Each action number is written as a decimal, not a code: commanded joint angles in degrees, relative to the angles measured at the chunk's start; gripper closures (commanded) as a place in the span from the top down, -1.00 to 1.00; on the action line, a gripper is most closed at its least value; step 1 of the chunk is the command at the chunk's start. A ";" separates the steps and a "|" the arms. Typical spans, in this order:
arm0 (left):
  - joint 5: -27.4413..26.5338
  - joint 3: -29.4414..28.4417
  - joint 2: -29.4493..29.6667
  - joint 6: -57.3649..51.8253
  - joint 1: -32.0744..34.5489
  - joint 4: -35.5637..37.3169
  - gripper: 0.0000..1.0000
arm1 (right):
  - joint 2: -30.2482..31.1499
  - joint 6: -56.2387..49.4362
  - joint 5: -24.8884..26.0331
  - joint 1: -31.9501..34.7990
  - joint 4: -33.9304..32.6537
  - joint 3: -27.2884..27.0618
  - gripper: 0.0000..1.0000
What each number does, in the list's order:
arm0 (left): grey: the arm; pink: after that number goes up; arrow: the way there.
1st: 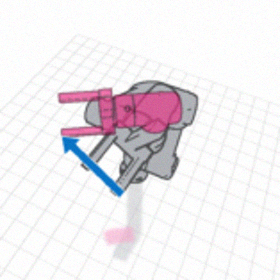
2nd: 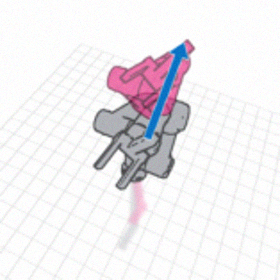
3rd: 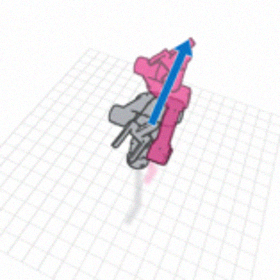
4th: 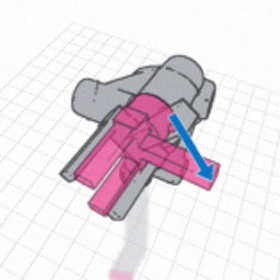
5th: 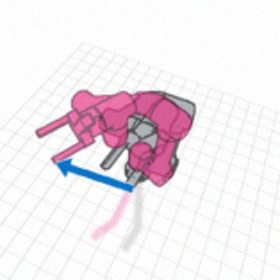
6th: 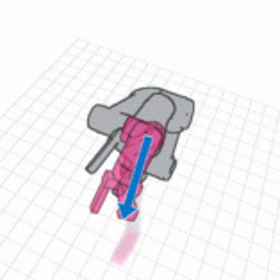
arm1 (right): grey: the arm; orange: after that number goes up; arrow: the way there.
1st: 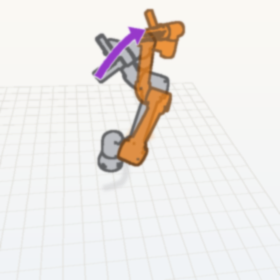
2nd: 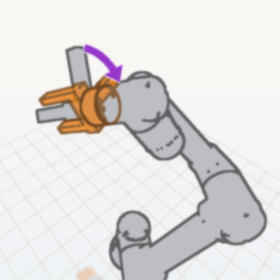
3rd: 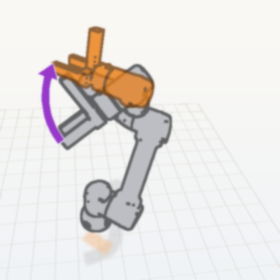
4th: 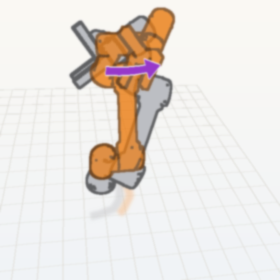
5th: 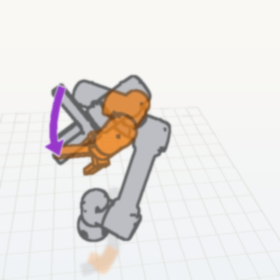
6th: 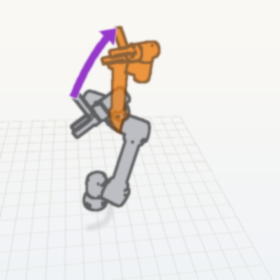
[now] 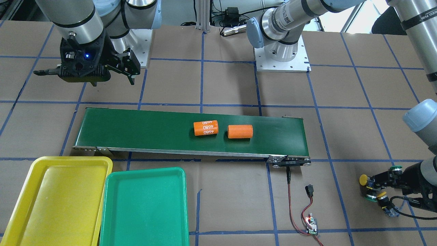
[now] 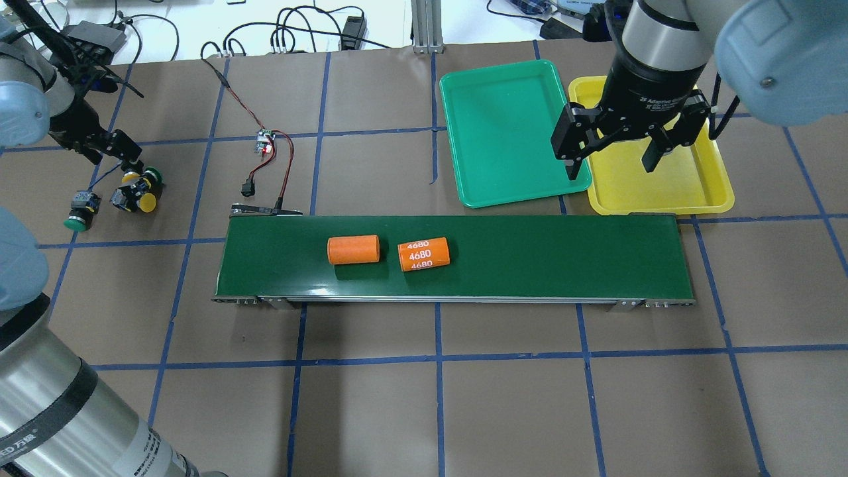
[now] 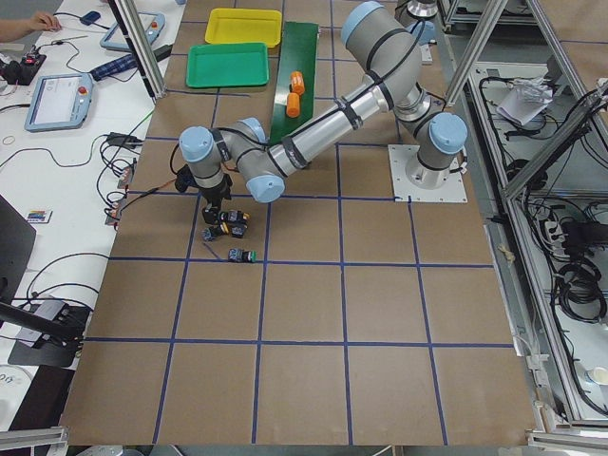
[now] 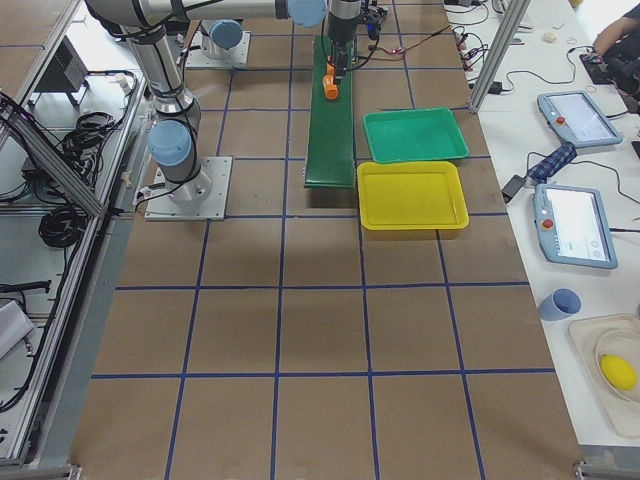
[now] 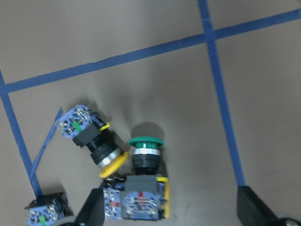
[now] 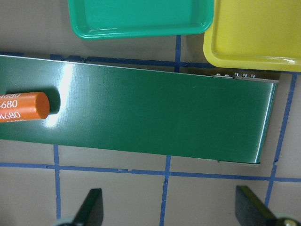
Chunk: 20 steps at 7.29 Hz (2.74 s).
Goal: Sort buttons by color to trays
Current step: 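Grasp a green-capped push-button with the left gripper, then set the green-capped button on the conveyor and open the left gripper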
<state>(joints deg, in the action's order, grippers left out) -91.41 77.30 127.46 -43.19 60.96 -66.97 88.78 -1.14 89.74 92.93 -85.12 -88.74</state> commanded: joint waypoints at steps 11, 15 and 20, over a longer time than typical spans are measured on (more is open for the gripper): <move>3.35 2.85 -10.51 1.80 0.83 -19.10 -1.00 | -0.36 0.00 -0.17 -1.34 -0.22 0.32 1.00; 5.54 24.45 -27.41 19.76 17.57 -12.08 -1.00 | 0.08 0.62 -0.18 -3.98 3.29 0.32 1.00; 5.72 34.86 -27.10 32.56 26.31 4.38 -0.10 | 0.08 0.53 -0.18 -3.81 3.12 0.32 1.00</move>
<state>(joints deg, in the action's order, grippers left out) -85.69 112.01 99.42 -11.26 86.22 -64.88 88.86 -0.61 89.56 89.07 -81.98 -88.42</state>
